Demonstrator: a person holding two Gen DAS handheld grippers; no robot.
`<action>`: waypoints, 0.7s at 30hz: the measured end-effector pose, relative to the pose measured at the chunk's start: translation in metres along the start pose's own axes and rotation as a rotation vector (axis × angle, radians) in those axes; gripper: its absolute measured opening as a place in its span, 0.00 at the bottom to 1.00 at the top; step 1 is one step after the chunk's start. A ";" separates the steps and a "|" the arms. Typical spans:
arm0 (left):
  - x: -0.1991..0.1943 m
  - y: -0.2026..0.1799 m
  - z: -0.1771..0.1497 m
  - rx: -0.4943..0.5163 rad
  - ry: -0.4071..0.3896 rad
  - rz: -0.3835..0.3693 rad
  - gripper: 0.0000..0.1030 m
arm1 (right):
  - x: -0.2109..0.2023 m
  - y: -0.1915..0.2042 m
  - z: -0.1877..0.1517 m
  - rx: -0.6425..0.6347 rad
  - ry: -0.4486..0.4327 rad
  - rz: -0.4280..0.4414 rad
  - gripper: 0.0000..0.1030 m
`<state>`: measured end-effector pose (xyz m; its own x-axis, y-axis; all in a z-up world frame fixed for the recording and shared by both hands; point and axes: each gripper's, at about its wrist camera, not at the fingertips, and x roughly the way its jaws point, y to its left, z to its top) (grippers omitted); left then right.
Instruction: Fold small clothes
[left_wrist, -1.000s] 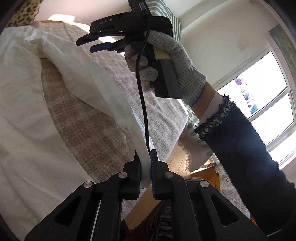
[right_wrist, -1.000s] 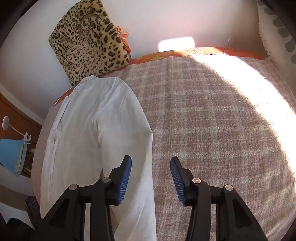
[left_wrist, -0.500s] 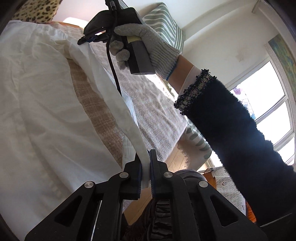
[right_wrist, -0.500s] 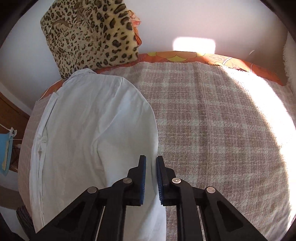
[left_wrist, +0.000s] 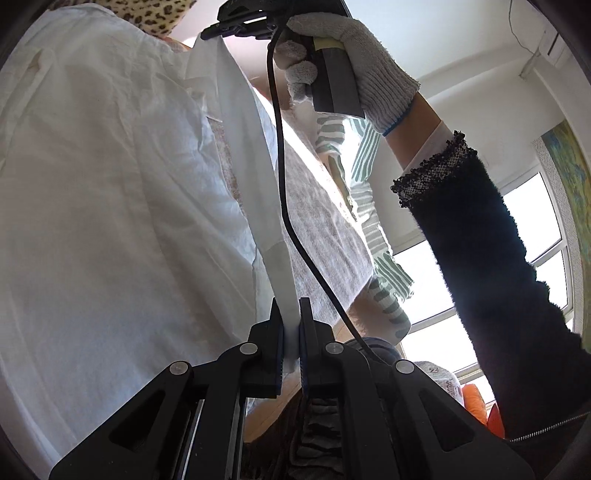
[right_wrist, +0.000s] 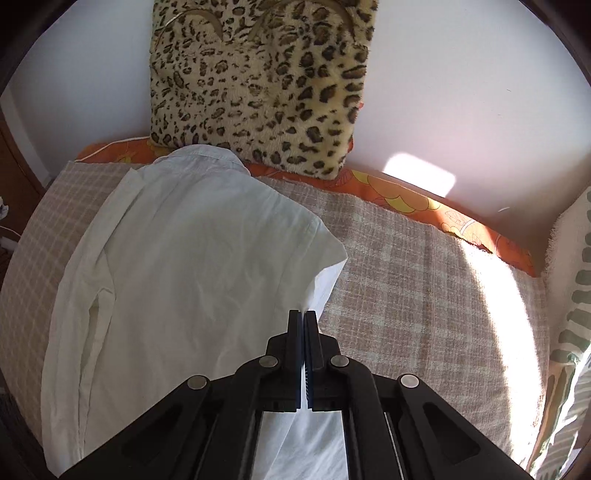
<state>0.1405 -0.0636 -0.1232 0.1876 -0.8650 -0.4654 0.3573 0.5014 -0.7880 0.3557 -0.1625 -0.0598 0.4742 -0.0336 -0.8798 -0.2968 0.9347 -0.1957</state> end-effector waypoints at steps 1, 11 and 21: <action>-0.003 0.004 -0.004 -0.018 -0.003 0.000 0.05 | 0.005 0.013 0.002 -0.025 0.007 -0.002 0.00; -0.022 0.046 -0.022 -0.128 0.027 0.035 0.05 | 0.025 0.063 -0.014 -0.065 0.021 0.095 0.28; -0.032 0.045 -0.025 -0.069 0.022 0.080 0.06 | -0.041 -0.032 -0.135 0.231 -0.053 0.172 0.32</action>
<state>0.1275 -0.0134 -0.1537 0.1923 -0.8221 -0.5358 0.2782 0.5693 -0.7737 0.2341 -0.2391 -0.0754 0.4777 0.1449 -0.8665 -0.1830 0.9811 0.0632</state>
